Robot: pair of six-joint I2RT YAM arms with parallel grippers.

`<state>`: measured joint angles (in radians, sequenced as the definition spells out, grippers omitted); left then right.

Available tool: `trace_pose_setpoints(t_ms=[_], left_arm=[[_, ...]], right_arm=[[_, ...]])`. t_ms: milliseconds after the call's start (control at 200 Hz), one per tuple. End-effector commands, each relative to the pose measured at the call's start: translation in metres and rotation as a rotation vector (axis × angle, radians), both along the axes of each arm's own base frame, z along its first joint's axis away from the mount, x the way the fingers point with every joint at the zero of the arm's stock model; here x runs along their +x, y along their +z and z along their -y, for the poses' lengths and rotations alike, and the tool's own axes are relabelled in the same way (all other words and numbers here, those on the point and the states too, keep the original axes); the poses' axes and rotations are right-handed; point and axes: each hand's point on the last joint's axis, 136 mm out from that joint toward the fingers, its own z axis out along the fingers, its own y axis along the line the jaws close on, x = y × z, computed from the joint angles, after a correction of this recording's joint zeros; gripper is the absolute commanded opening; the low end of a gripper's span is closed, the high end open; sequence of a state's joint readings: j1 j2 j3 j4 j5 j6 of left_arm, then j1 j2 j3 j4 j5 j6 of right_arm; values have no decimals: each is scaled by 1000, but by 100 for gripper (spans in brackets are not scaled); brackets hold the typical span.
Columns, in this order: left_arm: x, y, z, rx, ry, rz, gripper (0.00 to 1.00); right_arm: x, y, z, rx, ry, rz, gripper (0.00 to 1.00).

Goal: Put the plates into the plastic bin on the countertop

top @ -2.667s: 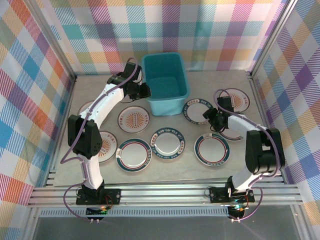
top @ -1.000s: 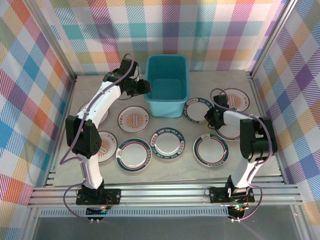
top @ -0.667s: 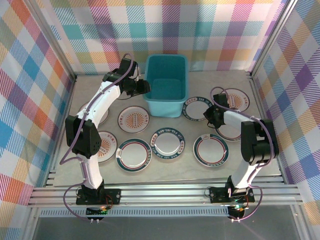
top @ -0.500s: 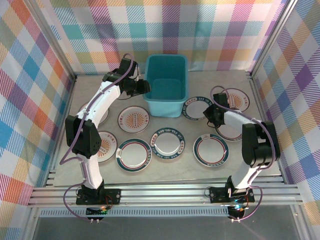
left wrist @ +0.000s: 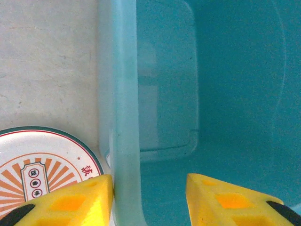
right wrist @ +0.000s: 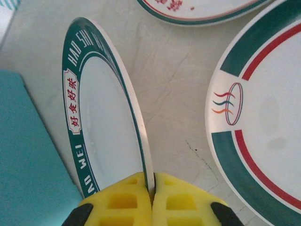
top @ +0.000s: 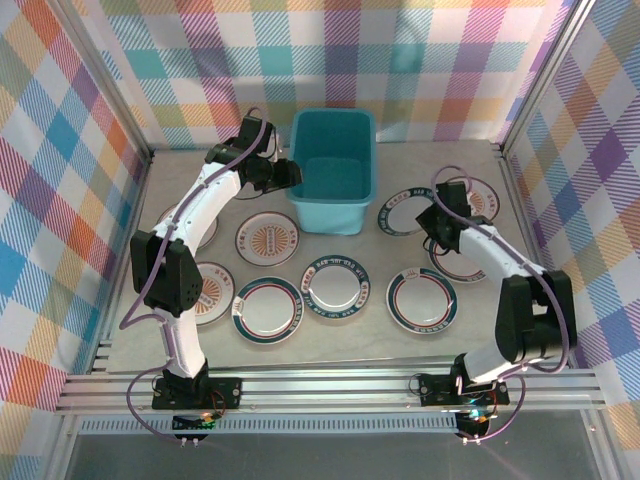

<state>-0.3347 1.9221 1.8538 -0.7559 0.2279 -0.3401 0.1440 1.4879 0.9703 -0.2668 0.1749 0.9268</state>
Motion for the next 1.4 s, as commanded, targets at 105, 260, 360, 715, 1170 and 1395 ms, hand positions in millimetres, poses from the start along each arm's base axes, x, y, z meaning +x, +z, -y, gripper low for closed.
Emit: trace_pose_setpoints(t_ms=[105, 260, 360, 715, 1170, 1395], left_arm=[[-8, 3, 11, -34, -33, 2, 45], [-15, 3, 22, -52, -54, 5, 45], [-19, 2, 30, -63, -73, 1, 45], [-40, 14, 64, -112, -115, 24, 44], [-50, 22, 96, -159, -143, 46, 46], [-40, 48, 65, -86, -83, 138, 58]], right_arm=[[7, 59, 4, -15, 16, 149, 0], [2, 90, 8, -21, 12, 222, 0], [-2, 111, 10, -23, 12, 268, 0], [-6, 196, 9, -6, 24, 459, 0], [45, 231, -43, 180, 126, 496, 0], [73, 225, -79, 233, 107, 418, 0]])
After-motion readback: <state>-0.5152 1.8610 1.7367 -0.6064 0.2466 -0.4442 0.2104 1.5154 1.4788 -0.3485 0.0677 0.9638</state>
